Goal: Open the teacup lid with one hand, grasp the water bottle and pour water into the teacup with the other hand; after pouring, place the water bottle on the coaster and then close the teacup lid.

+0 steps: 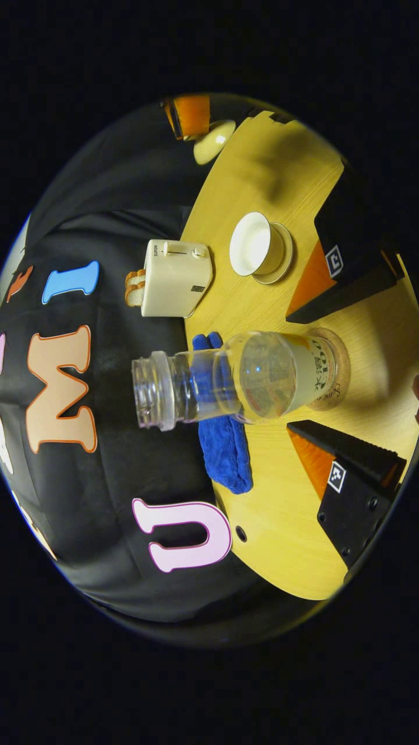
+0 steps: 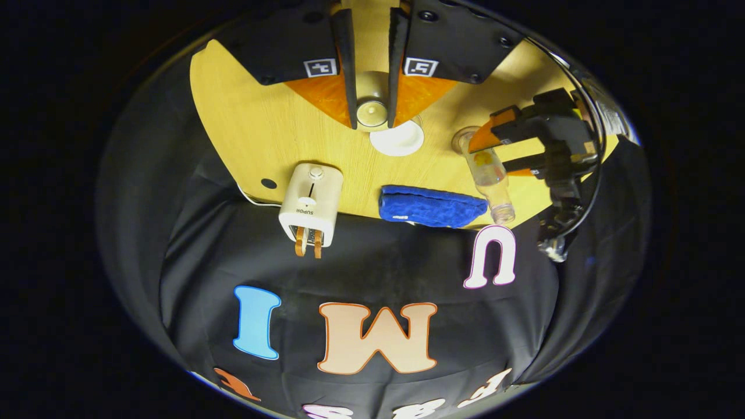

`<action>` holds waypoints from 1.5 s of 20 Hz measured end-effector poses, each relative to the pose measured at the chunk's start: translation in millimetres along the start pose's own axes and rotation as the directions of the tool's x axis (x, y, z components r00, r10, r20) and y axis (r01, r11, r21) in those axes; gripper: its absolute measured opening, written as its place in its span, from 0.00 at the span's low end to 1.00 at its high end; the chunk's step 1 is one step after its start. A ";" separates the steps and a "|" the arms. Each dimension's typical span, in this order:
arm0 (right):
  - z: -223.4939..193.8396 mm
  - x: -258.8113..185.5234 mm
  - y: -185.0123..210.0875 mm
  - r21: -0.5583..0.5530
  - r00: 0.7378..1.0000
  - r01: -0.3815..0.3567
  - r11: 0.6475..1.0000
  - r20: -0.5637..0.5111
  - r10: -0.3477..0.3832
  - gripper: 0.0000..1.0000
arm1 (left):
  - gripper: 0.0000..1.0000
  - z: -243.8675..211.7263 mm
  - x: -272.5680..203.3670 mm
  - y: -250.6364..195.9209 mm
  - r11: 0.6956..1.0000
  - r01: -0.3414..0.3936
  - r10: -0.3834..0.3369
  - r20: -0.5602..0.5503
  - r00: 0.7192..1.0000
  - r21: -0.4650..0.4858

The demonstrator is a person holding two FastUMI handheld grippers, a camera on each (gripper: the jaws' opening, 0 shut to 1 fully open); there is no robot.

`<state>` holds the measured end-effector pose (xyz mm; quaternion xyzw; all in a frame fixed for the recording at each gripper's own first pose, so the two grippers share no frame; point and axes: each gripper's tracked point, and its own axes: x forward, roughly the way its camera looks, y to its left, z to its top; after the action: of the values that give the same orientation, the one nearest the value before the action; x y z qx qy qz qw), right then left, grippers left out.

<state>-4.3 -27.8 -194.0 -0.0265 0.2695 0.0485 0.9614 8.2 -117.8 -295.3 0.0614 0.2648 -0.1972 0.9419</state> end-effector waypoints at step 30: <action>-35.5 129.7 39.9 0.039 0.996 -0.042 0.998 -0.075 0.044 0.30 | 0.97 21.2 -120.5 73.6 0.971 -0.234 0.238 0.061 0.969 -0.055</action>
<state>83.4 19.3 -292.8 -0.0048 0.3072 0.0632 0.9495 -46.2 -14.3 -213.4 0.0634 0.2286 -0.0794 0.9682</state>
